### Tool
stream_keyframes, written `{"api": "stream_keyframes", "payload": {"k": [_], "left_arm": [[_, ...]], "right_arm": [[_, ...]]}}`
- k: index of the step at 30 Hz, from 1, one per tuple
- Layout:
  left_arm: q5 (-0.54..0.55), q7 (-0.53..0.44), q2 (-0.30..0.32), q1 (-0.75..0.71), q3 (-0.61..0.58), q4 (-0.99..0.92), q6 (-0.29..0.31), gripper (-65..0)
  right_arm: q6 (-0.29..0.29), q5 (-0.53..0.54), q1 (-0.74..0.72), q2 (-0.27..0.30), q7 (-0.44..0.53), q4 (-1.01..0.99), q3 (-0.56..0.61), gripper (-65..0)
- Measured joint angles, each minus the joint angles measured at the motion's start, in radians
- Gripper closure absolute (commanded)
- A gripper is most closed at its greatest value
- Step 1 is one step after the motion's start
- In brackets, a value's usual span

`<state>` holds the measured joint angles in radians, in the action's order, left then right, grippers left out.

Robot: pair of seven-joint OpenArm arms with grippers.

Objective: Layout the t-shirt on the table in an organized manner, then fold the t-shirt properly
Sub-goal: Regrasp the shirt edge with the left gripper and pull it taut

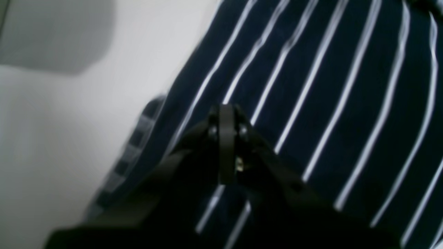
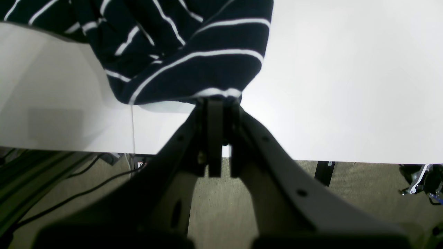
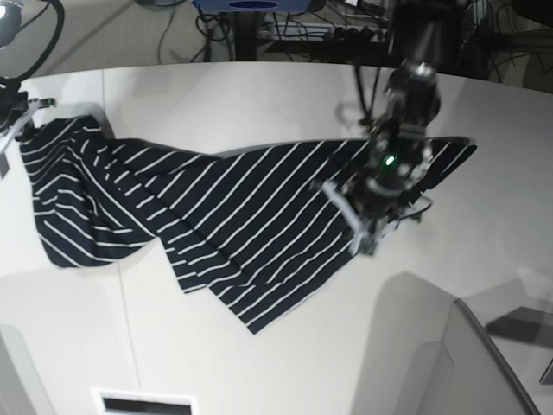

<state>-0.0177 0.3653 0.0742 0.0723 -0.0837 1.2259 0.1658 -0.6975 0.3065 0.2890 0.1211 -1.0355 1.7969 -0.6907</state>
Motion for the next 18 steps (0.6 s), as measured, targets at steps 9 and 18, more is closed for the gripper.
{"api": "stream_keyframes", "payload": {"k": [9,18], "left_arm": [[-0.089,-0.064,0.052,-0.06,0.011,-0.095,-0.047,0.0],[-0.118,-0.056,0.121,-0.229,0.182,0.018,-0.051,0.0]], "right_arm": [[0.0,-0.003,0.001,0.002,0.005,-0.002,-0.008,-0.6],[0.001,-0.002,0.045,0.002,-0.001,0.027,0.031,-0.6]]}}
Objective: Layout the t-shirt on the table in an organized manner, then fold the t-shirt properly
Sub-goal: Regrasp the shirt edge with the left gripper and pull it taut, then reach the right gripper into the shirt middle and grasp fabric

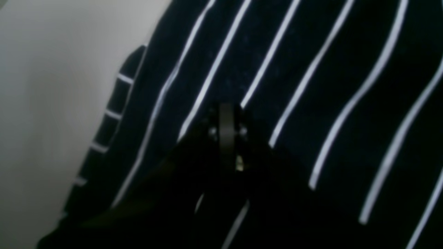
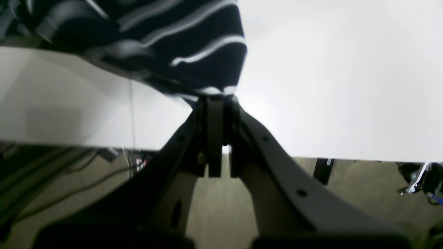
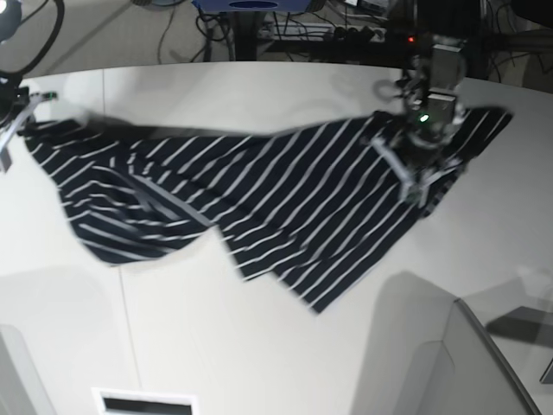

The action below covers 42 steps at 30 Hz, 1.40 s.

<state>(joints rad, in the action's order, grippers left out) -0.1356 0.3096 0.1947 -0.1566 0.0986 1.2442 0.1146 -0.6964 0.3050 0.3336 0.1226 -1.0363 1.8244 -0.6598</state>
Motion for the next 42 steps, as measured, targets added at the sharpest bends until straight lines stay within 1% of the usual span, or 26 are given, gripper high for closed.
{"api": "stream_keyframes", "payload": {"k": [2,4,7,10,14,15,16,17,18,20,22,23,24,25,27,28,30,31,33,34,37,38,42], "left_arm": [[-0.022,0.045,0.005,-0.065,0.033,0.075,-0.008,0.0],[-0.022,0.078,0.013,-0.106,0.04,0.136,0.001,0.0],[-0.021,0.07,0.008,-0.103,0.037,0.211,0.002,0.0],[-0.019,0.045,0.0,-0.076,0.036,0.254,0.002,0.0],[-0.025,0.07,-0.036,-0.062,0.038,0.257,-0.005,0.0],[-0.021,0.069,-0.04,-0.056,0.036,0.251,0.013,0.0],[-0.021,0.068,-0.043,-0.045,0.034,0.241,0.014,0.0],[-0.019,0.068,-0.044,-0.026,0.034,0.225,0.012,0.0],[-0.018,0.068,-0.043,-0.004,0.036,0.204,0.011,0.0],[-0.013,0.067,-0.047,0.038,0.039,0.169,-0.003,0.0],[-0.018,0.069,-0.063,0.078,0.042,0.135,-0.007,0.0],[-0.017,0.069,-0.073,0.093,0.042,0.126,-0.005,0.0],[-0.014,0.068,-0.082,0.106,0.039,0.117,-0.002,0.0],[-0.015,0.068,-0.093,0.121,0.035,0.108,0.003,0.0],[-0.021,0.071,-0.11,0.146,0.035,0.099,0.006,-2.6],[-0.02,0.067,-0.111,0.157,0.035,0.1,0.006,-2.8],[-0.021,0.064,-0.106,0.161,0.037,0.118,0.0,-0.8],[-0.022,0.064,-0.104,0.158,0.038,0.129,-0.001,0.0],[-0.021,0.057,-0.102,0.137,0.045,0.148,-0.002,0.0],[-0.022,0.055,-0.1,0.117,0.046,0.155,-0.003,0.0],[-0.019,0.057,-0.075,0.04,0.061,0.161,0.01,0.0],[-0.021,0.065,-0.066,0.01,0.079,0.162,0.012,0.0],[-0.02,0.067,-0.044,-0.083,0.209,0.163,-0.002,0.0]], "right_arm": [[-0.002,0.002,0.044,0.003,-0.002,0.036,0.048,-0.6],[-0.003,0.002,0.07,0.0,-0.001,0.061,0.097,-0.6],[-0.003,0.002,0.079,-0.003,-0.002,0.06,0.141,-0.6],[-0.003,0.002,0.072,-0.004,-0.002,0.051,0.145,-0.6],[-0.001,0.0,0.052,0.0,-0.047,0.027,0.138,-1.5],[-0.002,0.003,0.048,0.0,-0.052,0.025,0.129,-1.7],[-0.001,0.003,0.047,0.001,-0.06,0.025,0.122,-2.1],[-0.001,0.002,0.048,0.002,-0.067,0.025,0.116,-4.5],[-0.001,-0.003,0.05,0.001,-0.074,0.023,0.116,-8.3],[-0.001,-0.005,0.05,-0.003,-0.092,0.021,0.116,-20.3],[-0.001,0.002,0.049,-0.005,-0.088,0.021,0.116,-33.9],[-0.001,0.002,0.05,-0.005,-0.088,0.021,0.116,-39.5],[-0.001,0.002,0.05,-0.004,-0.086,0.022,0.116,-43.4],[-0.001,0.002,0.052,-0.004,-0.085,0.022,0.111,-45.2],[-0.002,0.003,0.055,-0.008,-0.082,0.022,0.076,-45.2],[-0.001,0.003,0.055,-0.008,-0.082,0.023,0.05,-45.2],[0.002,-0.005,0.056,-0.006,-0.082,0.051,0.018,-45.2],[0.004,-0.014,0.06,0.002,-0.064,0.078,0.023,-45.2],[0.005,-0.017,0.061,0.013,-0.018,0.141,0.068,-45.2],[0.003,-0.014,0.042,0.013,0.001,0.154,0.114,-45.2],[-0.011,0.002,-0.068,0.038,-0.013,0.123,0.31,-45.2],[0.002,0.002,-0.115,0.045,0.002,0.103,0.371,-45.2],[-0.001,0.0,-0.294,0.037,0.002,-0.032,0.601,-45.2]]}}
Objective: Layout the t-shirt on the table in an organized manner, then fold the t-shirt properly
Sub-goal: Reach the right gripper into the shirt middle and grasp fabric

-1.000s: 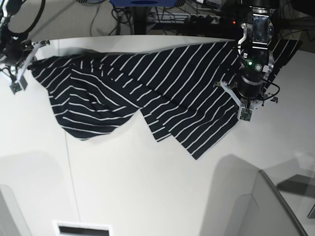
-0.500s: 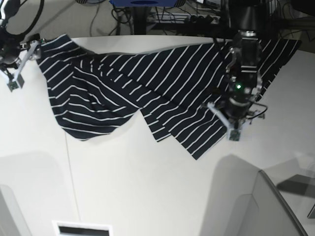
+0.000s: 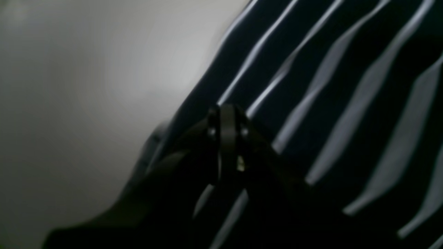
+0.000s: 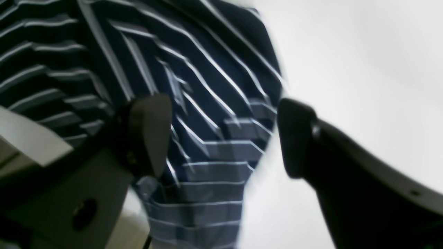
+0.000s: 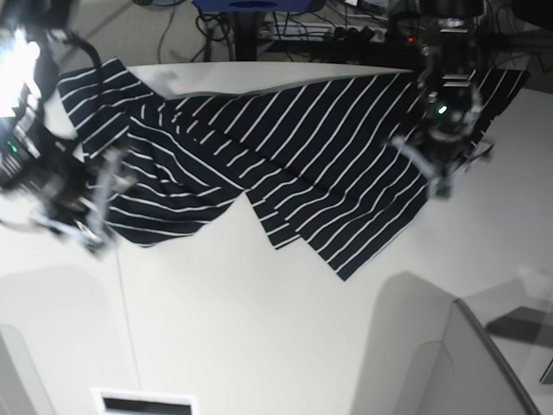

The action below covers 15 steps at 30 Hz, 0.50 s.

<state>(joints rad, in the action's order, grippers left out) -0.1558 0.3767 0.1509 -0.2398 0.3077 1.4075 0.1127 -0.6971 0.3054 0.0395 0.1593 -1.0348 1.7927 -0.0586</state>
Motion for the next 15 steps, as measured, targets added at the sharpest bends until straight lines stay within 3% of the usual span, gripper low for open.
{"api": "stream_keyframes", "payload": {"k": [3,6,15], "left_arm": [[0.002,-0.003,0.0,-0.054,0.109,0.004,0.005,0.0],[0.0,-0.001,0.0,-0.111,0.182,0.004,0.006,0.0],[-0.002,-0.006,-0.004,-0.161,0.193,0.024,0.015,0.0]], "right_arm": [[0.001,-0.005,-0.119,-0.037,0.003,-0.14,0.136,-45.2],[0.003,-0.013,-0.215,-0.09,0.077,-0.288,0.252,-45.2],[0.003,-0.011,-0.401,-0.251,0.274,-0.793,0.483,-43.5]]}}
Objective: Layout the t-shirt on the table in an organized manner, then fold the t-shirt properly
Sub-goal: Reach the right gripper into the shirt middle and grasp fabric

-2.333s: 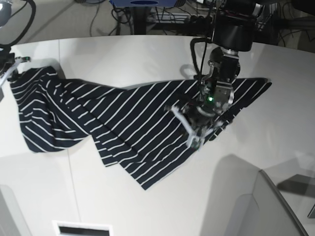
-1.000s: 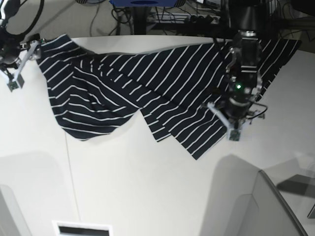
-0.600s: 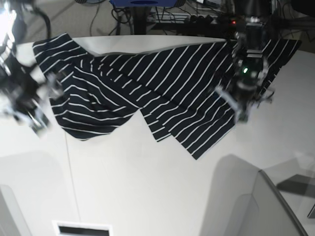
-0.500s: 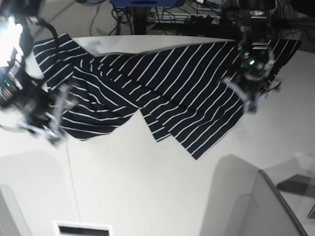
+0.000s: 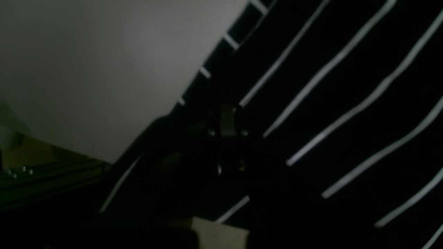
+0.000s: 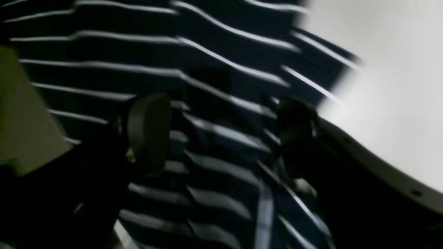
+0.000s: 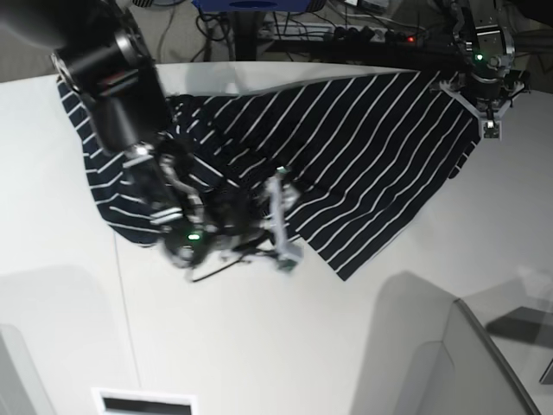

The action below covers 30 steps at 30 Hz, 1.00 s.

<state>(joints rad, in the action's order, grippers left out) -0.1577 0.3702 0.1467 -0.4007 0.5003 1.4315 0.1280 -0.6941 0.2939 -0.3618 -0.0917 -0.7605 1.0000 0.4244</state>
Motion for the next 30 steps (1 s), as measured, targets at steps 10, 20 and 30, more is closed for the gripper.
{"api": "stream_keyframes", "payload": {"k": [10,20,30], "left_arm": [[0.0,0.0,0.003,0.007,-0.016,0.015,-0.002,0.0],[0.0,0.0,0.003,0.007,-0.138,0.014,0.0,0.0],[0.001,0.0,0.003,0.007,-0.141,0.014,-0.001,0.0]], "right_arm": [[0.004,0.006,-0.068,-0.013,0.118,-0.213,-0.009,-34.5],[0.004,-0.005,-0.085,0.003,0.175,-0.308,-0.092,-34.5],[0.004,-0.001,-0.08,0.022,0.175,-0.311,-0.095,-34.2]]}}
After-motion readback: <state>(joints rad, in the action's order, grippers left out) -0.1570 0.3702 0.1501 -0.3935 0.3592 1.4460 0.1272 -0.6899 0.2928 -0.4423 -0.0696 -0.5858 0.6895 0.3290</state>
